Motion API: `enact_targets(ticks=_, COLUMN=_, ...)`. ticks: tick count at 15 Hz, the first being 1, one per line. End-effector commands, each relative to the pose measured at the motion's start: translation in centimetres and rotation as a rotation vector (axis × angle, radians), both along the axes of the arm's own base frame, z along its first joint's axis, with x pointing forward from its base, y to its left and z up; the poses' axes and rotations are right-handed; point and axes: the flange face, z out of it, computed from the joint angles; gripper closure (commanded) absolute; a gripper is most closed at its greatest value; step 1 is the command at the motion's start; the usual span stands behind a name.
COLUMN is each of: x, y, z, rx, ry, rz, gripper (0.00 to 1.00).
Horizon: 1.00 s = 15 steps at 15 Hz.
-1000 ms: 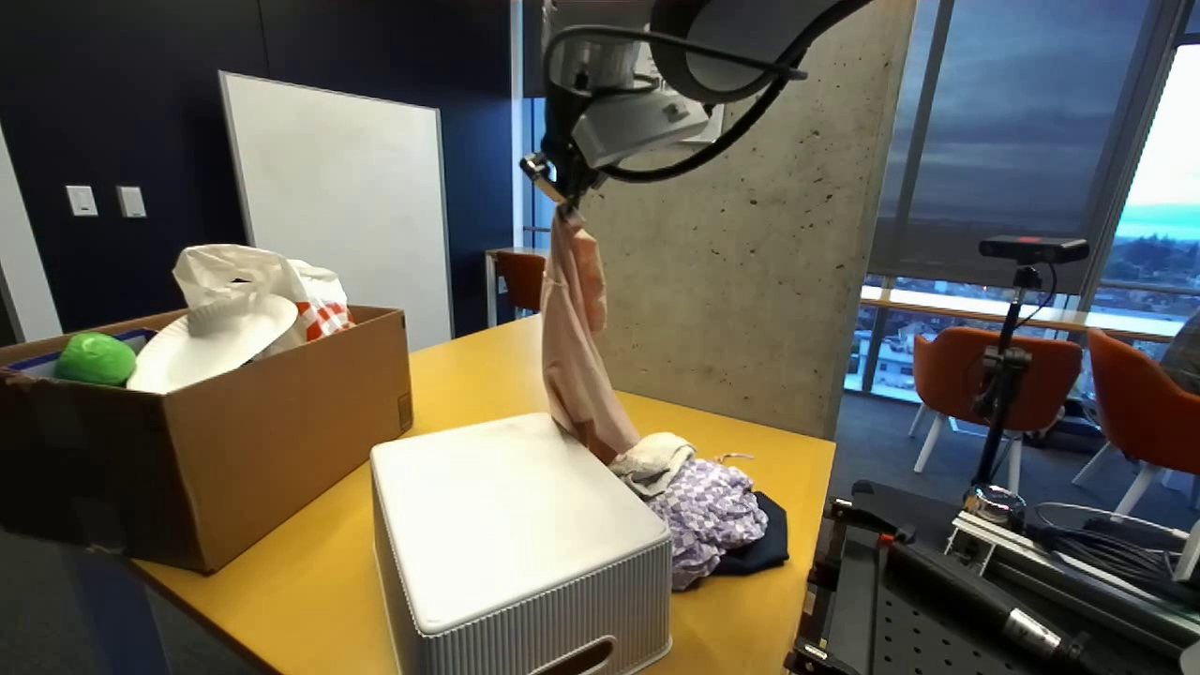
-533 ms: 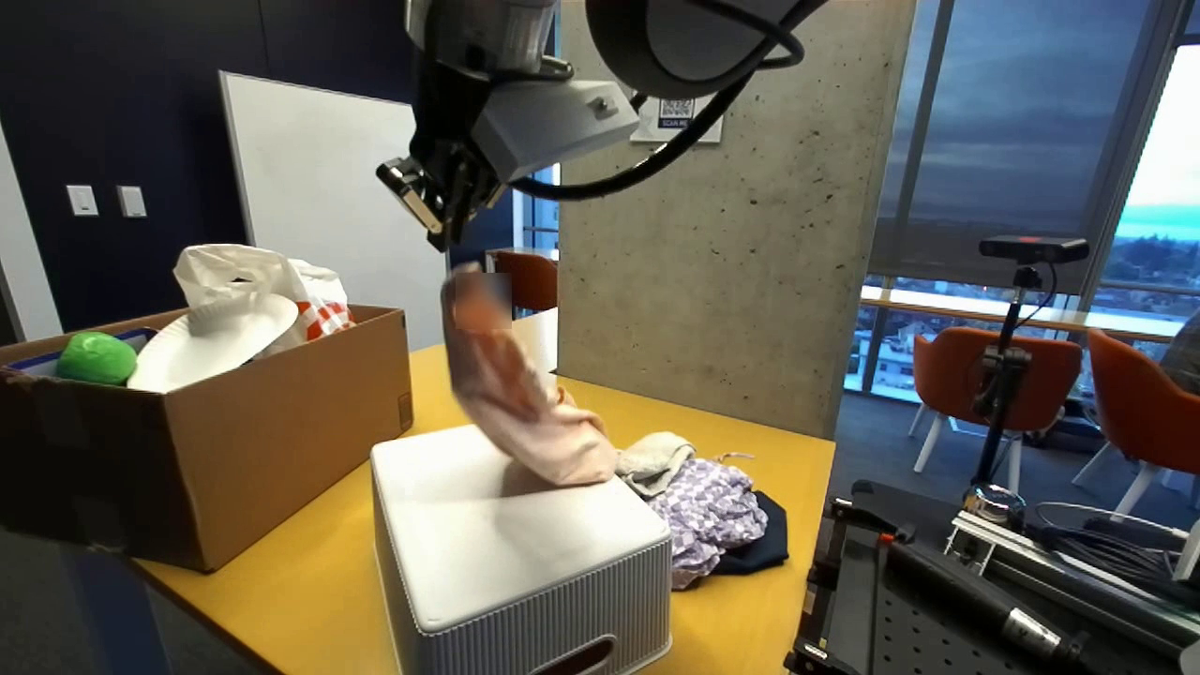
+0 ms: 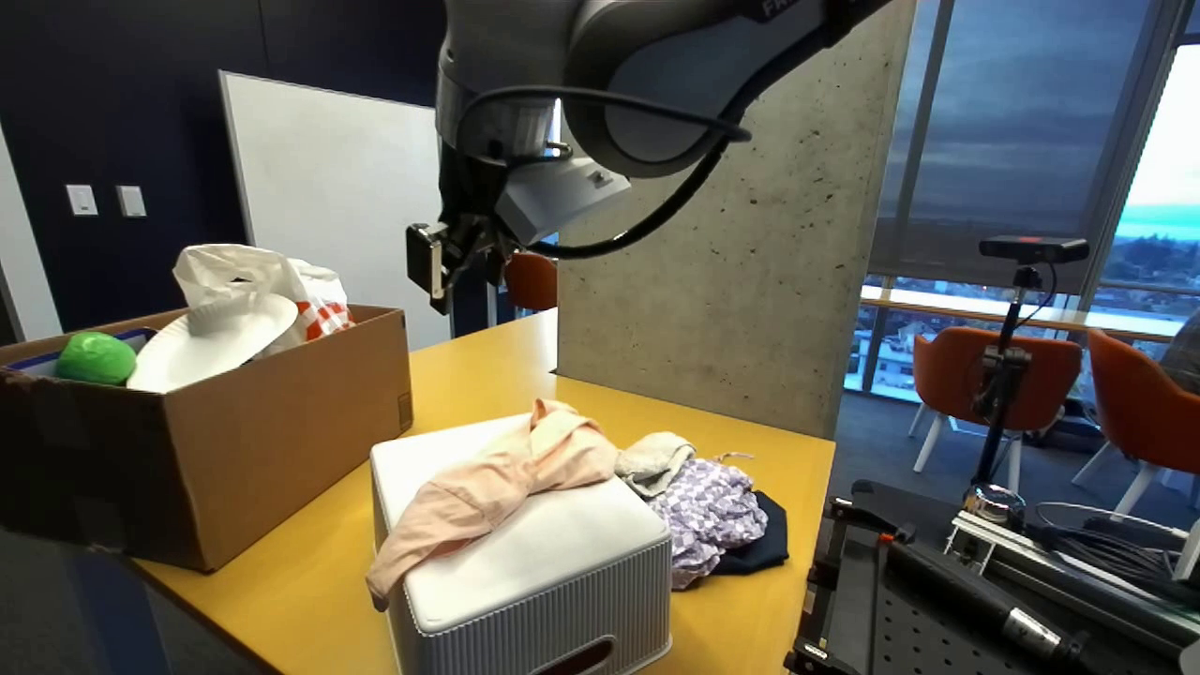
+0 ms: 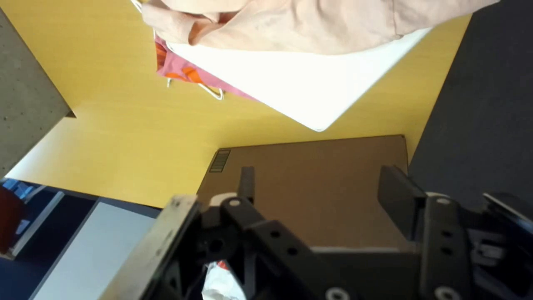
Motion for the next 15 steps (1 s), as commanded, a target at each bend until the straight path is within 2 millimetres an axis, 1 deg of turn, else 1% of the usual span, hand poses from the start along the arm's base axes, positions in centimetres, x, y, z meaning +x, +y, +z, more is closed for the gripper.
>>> enact_targets(ticks=1, x=-0.3, y=-4.3, z=-0.8, rx=0.007, ry=0.085, rz=-0.01, gripper=0.0)
enact_targets(ticks=3, x=-0.6, y=-7.4, z=-1.4, rx=0.048, ry=0.126, rz=0.005, gripper=0.0)
enact_targets(ticks=4, x=-0.6, y=-9.3, z=-1.7, rx=0.085, ry=0.143, rz=0.041, gripper=0.0)
enact_targets(ticks=5, x=-0.4, y=-10.6, z=-2.2, rx=0.119, ry=0.158, rz=0.057, gripper=0.0)
enact_targets(ticks=7, x=0.1, y=-14.2, z=-3.2, rx=0.161, ry=0.194, rz=0.088, gripper=0.0)
enact_targets(ticks=9, x=0.0, y=-17.2, z=-3.6, rx=0.2, ry=0.245, rz=0.086, gripper=0.0)
enact_targets(ticks=11, x=0.0, y=-20.0, z=-4.2, rx=0.214, ry=0.317, rz=0.09, gripper=0.0)
enact_targets(ticks=12, x=0.3, y=-21.4, z=-4.9, rx=0.204, ry=0.354, rz=0.094, gripper=0.0)
enact_targets(ticks=13, x=0.6, y=-22.4, z=-5.9, rx=0.177, ry=0.396, rz=0.107, gripper=0.0)
enact_targets(ticks=15, x=1.3, y=-23.6, z=-7.8, rx=0.127, ry=0.462, rz=0.13, gripper=0.0)
